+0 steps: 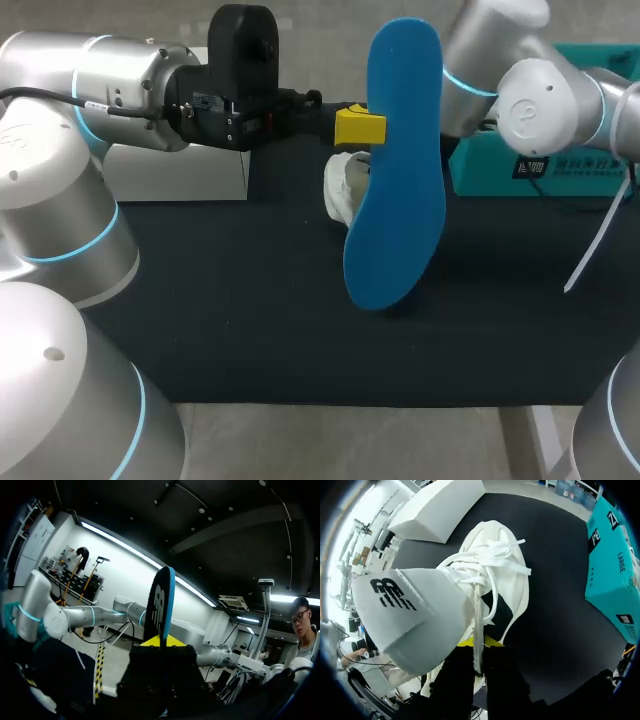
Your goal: Take the shoe out of the shoebox, open the shoe tongue, remove and reinsert the insole, then place the shoe into the shoebox
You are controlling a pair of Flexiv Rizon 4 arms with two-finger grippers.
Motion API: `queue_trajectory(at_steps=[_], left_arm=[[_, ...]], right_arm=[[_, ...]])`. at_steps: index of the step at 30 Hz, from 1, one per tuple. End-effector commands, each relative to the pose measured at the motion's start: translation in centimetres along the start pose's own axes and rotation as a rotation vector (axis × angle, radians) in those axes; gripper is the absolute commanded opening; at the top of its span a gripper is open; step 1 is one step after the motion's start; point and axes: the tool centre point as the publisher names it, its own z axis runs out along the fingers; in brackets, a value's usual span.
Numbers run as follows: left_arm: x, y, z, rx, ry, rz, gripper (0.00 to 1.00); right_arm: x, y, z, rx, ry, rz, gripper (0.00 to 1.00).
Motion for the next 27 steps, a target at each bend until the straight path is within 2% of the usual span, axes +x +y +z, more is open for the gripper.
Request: queue_trajectory(at_steps=[1,9,16,27], left_arm=[[0.0,0.0,0.0,0.001,0.000,0.000,0.00],[0.0,0.0,0.0,0.001,0.000,0.000,0.00],[0.0,0.0,0.0,0.001,0.000,0.000,0.00],[0.0,0.0,0.0,0.001,0.000,0.000,0.00]], right_arm=[[-0.2,-1.0,0.0,-0.149,0.066,0.271,0.00],[-0.6,-1.8,0.4,-0.137,0.051,0.292,0.00],[-1.2,-1.4,0.7,-0.098,0.020,0.207,0.00],[-2.1,-1.0,1.4,-0.092,0.038,0.201,0.00]])
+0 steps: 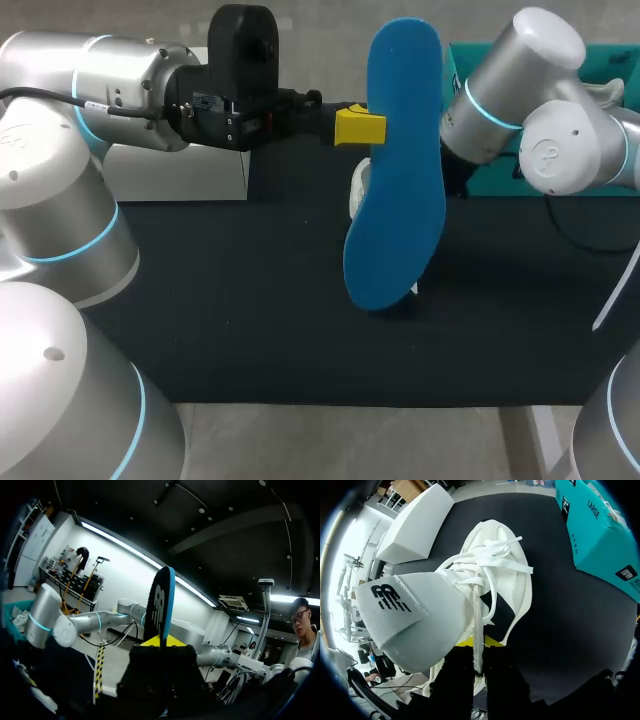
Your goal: Take the shoe out of the shoebox, open the shoe tongue, remove and reinsert the insole, then place the shoe into the shoebox
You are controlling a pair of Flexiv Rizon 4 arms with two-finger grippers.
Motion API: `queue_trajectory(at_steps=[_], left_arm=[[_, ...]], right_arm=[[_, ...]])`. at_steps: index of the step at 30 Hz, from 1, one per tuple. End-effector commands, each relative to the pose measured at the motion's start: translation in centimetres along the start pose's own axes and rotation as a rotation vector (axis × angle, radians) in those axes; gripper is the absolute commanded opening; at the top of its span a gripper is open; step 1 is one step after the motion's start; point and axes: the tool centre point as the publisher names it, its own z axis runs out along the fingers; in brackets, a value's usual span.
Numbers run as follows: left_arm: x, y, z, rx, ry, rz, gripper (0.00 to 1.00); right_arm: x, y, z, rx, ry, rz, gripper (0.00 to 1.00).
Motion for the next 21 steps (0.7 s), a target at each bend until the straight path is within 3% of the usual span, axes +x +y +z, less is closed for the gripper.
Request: queue_trajectory(at_steps=[1,18,19,20,21], left_arm=[[0.0,0.0,0.0,0.001,0.000,0.000,0.00],[0.0,0.0,0.0,0.001,0.000,0.000,0.00],[0.0,0.0,0.0,0.001,0.000,0.000,0.00],[0.0,0.0,0.0,0.001,0.000,0.000,0.00],[0.0,0.0,0.0,0.001,0.000,0.000,0.00]], right_arm=[[0.0,0.4,0.5,-0.004,0.020,-0.001,0.00],[-0.7,0.2,4.0,0.042,0.064,0.034,0.00],[-0.8,0.1,4.0,0.042,0.065,0.039,0.10],[-0.8,0.0,3.9,0.043,0.066,0.044,0.49],[-0.9,-0.1,3.8,0.044,0.064,0.048,0.96]])
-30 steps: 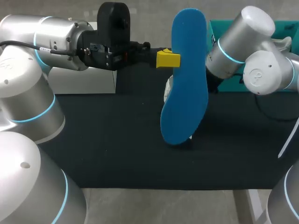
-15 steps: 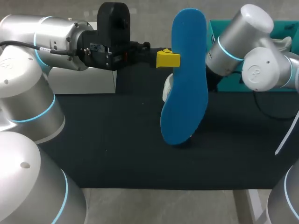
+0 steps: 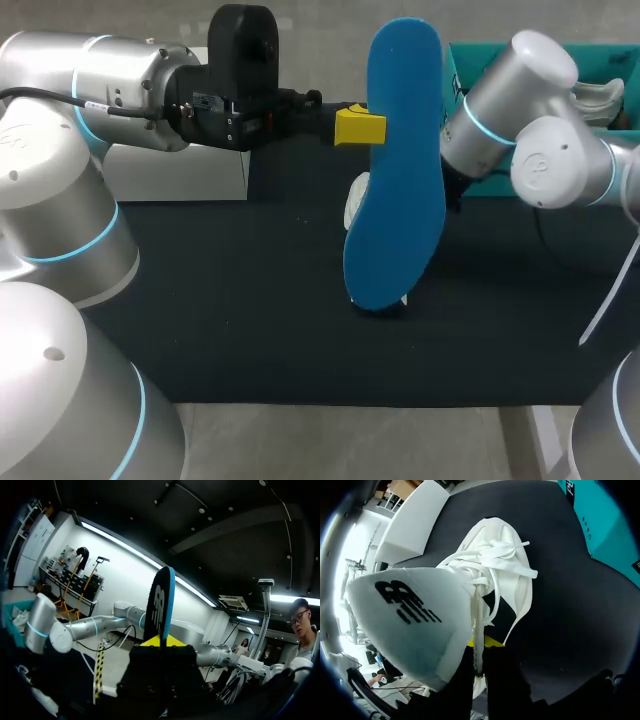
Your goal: Take the shoe out of the shoebox, open the shoe tongue, remove and reinsert the insole, then place the shoe into the shoebox
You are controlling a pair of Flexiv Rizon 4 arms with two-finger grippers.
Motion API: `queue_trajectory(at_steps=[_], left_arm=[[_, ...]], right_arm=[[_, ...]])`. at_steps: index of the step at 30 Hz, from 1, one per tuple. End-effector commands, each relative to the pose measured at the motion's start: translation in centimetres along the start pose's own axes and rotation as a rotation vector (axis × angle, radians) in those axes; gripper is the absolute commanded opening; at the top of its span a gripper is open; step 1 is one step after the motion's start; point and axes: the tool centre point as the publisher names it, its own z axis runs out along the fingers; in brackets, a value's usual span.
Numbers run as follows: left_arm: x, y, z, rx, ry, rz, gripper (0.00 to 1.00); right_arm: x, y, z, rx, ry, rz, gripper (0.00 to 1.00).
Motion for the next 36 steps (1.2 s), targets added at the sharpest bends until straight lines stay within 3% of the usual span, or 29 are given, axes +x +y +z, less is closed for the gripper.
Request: queue_trajectory(at_steps=[1,10,20,36], left_arm=[[0.0,0.0,0.0,0.001,0.000,0.000,0.00],[0.0,0.0,0.0,0.001,0.000,0.000,0.00],[0.0,0.0,0.0,0.001,0.000,0.000,0.00],[0.0,0.0,0.0,0.001,0.000,0.000,0.00]], right_arm=[[0.0,0.1,0.1,0.001,-0.001,0.007,1.00],[1.6,-0.8,-2.8,-0.044,0.035,0.021,1.00],[4.5,-1.4,-7.6,-0.074,0.103,-0.026,1.00],[4.5,-1.4,-7.6,-0.074,0.103,-0.026,1.00]])
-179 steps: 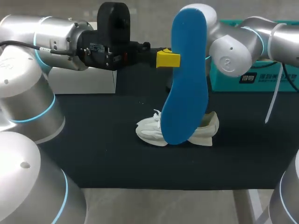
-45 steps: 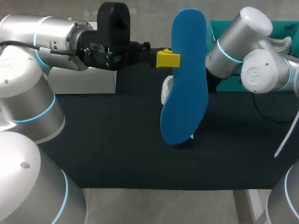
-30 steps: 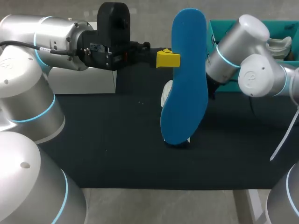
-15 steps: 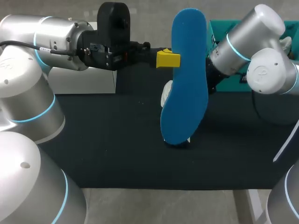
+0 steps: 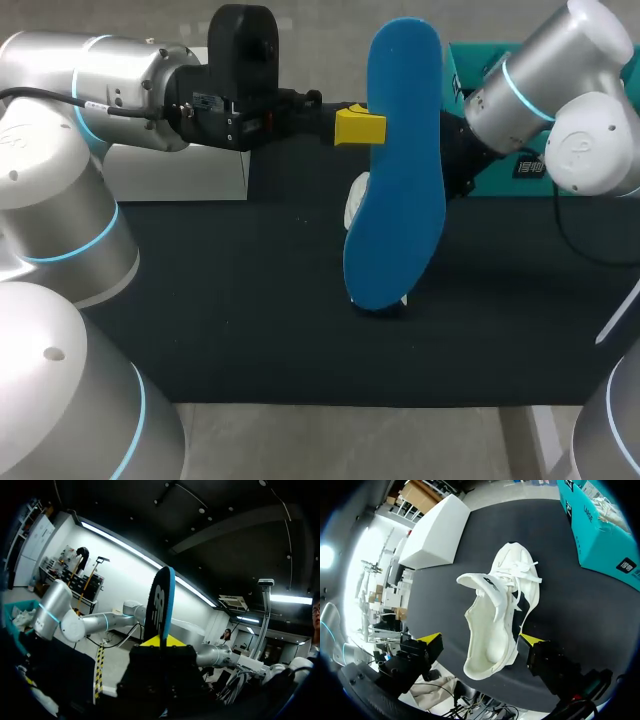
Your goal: Take the shoe out of the shoebox, open the shoe tongue, remove and reinsert the insole, then place the shoe into the shoebox
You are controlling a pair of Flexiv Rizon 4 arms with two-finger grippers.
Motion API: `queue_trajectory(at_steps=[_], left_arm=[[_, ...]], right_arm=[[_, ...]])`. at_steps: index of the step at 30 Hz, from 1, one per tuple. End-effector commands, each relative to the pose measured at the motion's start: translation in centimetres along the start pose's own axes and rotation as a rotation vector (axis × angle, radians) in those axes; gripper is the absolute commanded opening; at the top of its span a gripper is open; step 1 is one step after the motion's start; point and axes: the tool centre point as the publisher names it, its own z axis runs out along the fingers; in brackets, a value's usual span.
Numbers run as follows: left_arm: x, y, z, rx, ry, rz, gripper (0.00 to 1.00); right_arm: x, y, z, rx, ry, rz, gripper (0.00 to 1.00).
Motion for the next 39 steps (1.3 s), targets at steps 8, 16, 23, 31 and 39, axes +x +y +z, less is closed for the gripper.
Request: queue_trajectory(at_steps=[8,16,23,31,39], left_arm=[[0.0,0.0,0.0,0.001,0.000,0.000,0.00],[0.0,0.0,0.0,0.001,0.000,0.000,0.00],[0.0,0.0,0.0,0.001,0.000,0.000,0.00],[0.0,0.0,0.0,0.001,0.000,0.000,0.00],[0.0,0.0,0.0,0.001,0.000,0.000,0.00]], right_arm=[[0.0,0.0,0.1,-0.002,0.000,0.001,1.00],[0.0,0.0,0.1,-0.002,0.000,0.001,1.00],[0.1,-0.2,-0.2,-0.021,0.045,-0.001,1.00],[1.8,-1.6,-4.6,-0.131,0.249,-0.036,1.00],[3.0,-2.8,-9.9,-0.107,0.337,-0.011,1.00]])
